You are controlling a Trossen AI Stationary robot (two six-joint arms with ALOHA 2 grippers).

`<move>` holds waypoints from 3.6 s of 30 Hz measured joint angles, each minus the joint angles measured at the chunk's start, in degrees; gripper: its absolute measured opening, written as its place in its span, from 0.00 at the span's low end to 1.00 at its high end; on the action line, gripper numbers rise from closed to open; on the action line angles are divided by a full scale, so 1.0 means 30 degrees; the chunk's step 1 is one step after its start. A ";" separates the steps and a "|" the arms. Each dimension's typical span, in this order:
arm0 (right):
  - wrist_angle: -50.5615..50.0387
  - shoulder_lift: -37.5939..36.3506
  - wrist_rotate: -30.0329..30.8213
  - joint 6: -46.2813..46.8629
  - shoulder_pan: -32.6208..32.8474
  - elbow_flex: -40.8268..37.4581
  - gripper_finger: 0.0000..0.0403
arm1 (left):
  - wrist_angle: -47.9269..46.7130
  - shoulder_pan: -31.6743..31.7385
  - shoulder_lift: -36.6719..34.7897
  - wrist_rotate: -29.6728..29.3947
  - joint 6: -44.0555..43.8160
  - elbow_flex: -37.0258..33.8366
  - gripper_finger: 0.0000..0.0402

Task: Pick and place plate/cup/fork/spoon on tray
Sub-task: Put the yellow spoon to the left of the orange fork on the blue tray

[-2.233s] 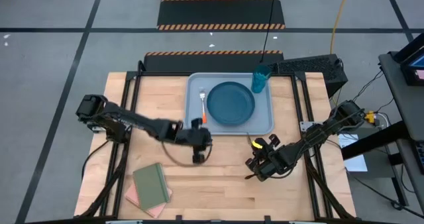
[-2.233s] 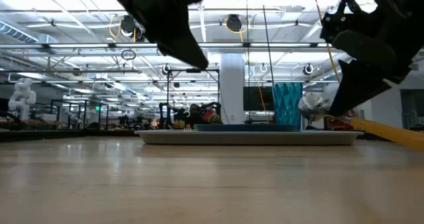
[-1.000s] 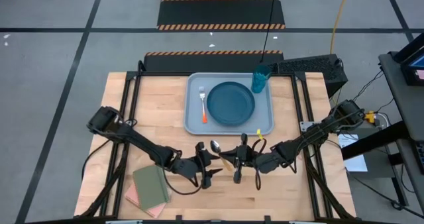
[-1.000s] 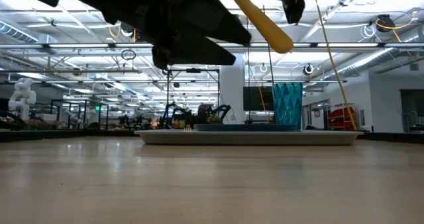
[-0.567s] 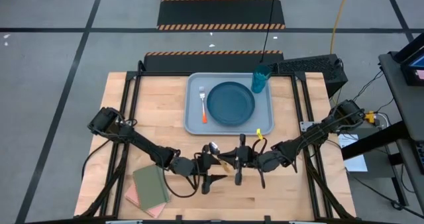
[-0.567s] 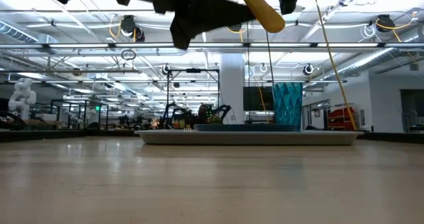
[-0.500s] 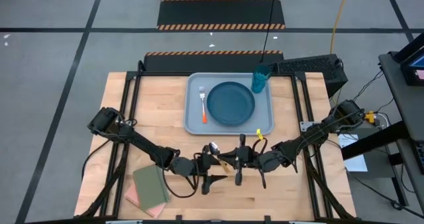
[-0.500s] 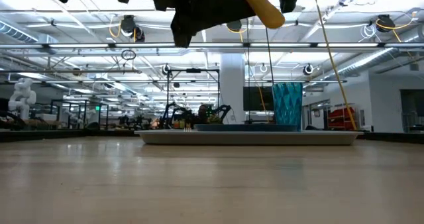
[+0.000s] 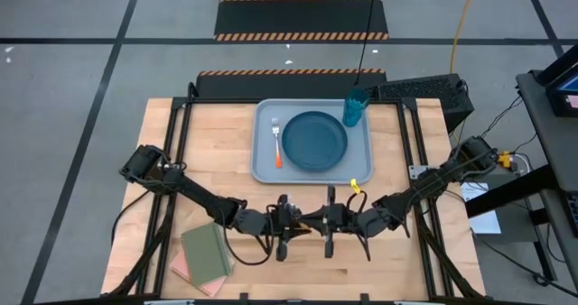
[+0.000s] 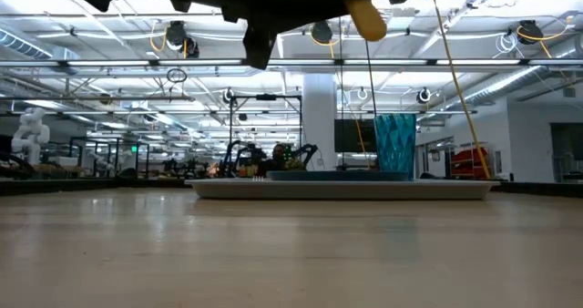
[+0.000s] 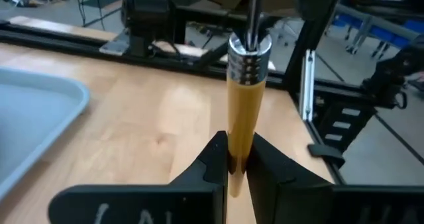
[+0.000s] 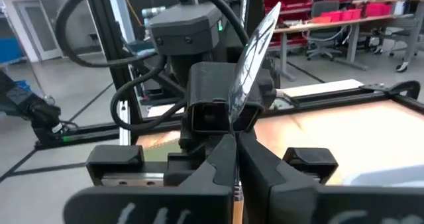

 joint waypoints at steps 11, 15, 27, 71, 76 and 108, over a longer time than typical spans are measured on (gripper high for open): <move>-0.0425 0.0019 0.0581 0.0920 0.0277 -0.0015 0.12 | -0.7504 0.1011 -0.4076 -0.0548 0.0492 0.0027 0.08; -0.0701 0.0036 0.2656 0.0673 0.0311 -0.0015 0.24 | -0.9409 0.1655 -0.5460 -0.0943 0.1197 0.0036 0.08; -0.1388 0.0044 0.3647 -0.0567 -0.0079 -0.0015 0.46 | -0.9098 0.2777 -0.4384 0.1870 0.1712 0.0022 0.10; -0.1352 -0.1787 1.2438 -0.3639 0.0591 -0.0004 0.05 | -0.9453 0.0458 -0.7207 -0.5682 0.2075 0.0015 0.33; -0.1812 -0.1821 1.2166 0.0095 -0.0012 -0.0022 0.07 | -0.7789 -0.0094 -0.5913 -0.9036 0.2792 -0.0034 0.33; 0.3613 -0.1807 0.8799 0.3177 -0.1421 -0.3075 0.06 | 0.0020 0.2738 -0.0586 -0.7063 0.5424 0.0605 0.59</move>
